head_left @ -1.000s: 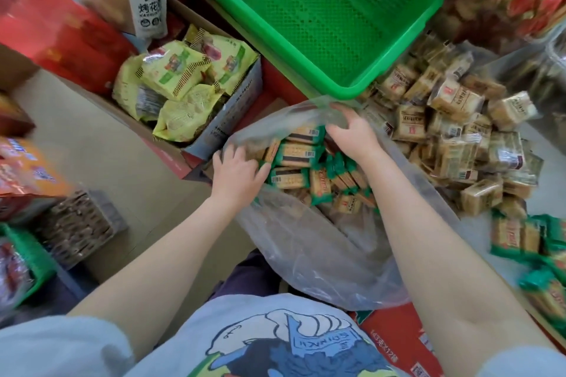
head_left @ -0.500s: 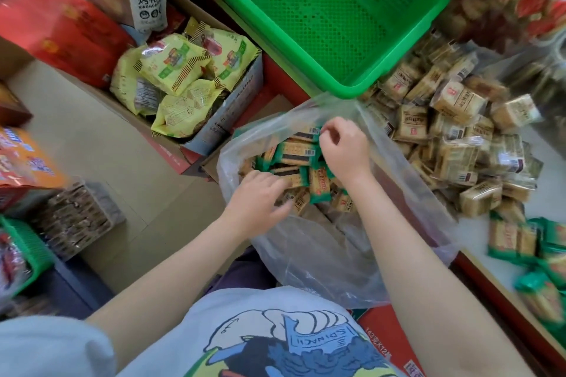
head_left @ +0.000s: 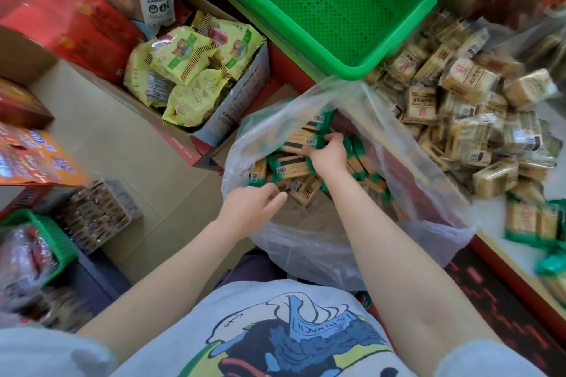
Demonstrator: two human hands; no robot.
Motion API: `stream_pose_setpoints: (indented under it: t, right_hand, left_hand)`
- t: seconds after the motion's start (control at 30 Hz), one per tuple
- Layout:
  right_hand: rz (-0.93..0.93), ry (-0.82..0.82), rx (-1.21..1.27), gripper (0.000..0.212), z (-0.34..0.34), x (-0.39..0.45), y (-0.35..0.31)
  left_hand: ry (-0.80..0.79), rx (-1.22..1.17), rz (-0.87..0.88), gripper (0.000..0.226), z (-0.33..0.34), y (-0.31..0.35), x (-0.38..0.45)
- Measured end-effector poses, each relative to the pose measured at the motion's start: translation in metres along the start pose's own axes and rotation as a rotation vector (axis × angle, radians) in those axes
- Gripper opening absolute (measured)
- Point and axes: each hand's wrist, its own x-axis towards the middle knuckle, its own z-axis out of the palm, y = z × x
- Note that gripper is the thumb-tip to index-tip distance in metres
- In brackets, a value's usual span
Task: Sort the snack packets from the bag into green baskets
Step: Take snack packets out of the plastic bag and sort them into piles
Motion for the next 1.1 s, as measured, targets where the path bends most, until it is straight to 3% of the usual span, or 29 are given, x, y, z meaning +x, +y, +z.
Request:
stream_pose_setpoints:
  t: [0.07,0.17,0.27,0.37,0.47,0.53,0.63,0.8,0.97,1.03,1.1]
  right_hand:
    - [0.058,-0.053,0.08,0.051,-0.002,-0.003,0.006]
    - [0.08,-0.098,0.162,0.029,-0.017,-0.018,0.016]
    - [0.082,-0.052,0.309,0.013,-0.048,-0.046,0.031]
    - [0.057,-0.039,0.473,0.021,-0.089,-0.078,0.058]
    - [-0.091,-0.04,0.586,0.028,-0.135,-0.115,0.09]
    - [-0.17,-0.059,0.572,0.032,-0.167,-0.14,0.111]
    - [-0.184,-0.072,0.58,0.032,-0.211,-0.168,0.152]
    - [-0.038,0.18,0.81,0.04,-0.266,-0.188,0.227]
    - [0.09,0.152,0.72,0.02,-0.318,-0.208,0.285]
    - [0.159,0.228,0.696,0.023,-0.333,-0.209,0.308]
    - [0.242,0.339,0.721,0.026,-0.352,-0.205,0.326]
  left_hand:
    - [-0.041,0.05,-0.04,0.044,0.001,-0.003,-0.006]
    - [-0.032,0.073,-0.057,0.04,0.002,0.003,-0.009]
    - [0.036,-0.111,-0.073,0.033,-0.001,0.026,-0.008]
    - [0.024,-0.64,-0.247,0.036,-0.009,0.077,0.0]
    - [-0.196,-1.285,-0.443,0.039,-0.016,0.146,0.004]
    - [-0.298,-1.407,-0.406,0.042,-0.01,0.187,0.003]
    - [-0.357,-1.334,-0.286,0.032,0.015,0.245,-0.001]
    - [-0.394,-1.148,-0.093,0.042,0.068,0.333,-0.004]
    - [-0.468,-1.011,0.032,0.035,0.122,0.402,-0.006]
    - [-0.322,-0.714,0.121,0.034,0.145,0.415,-0.001]
    - [-0.154,-0.187,0.296,0.044,0.163,0.414,0.008]
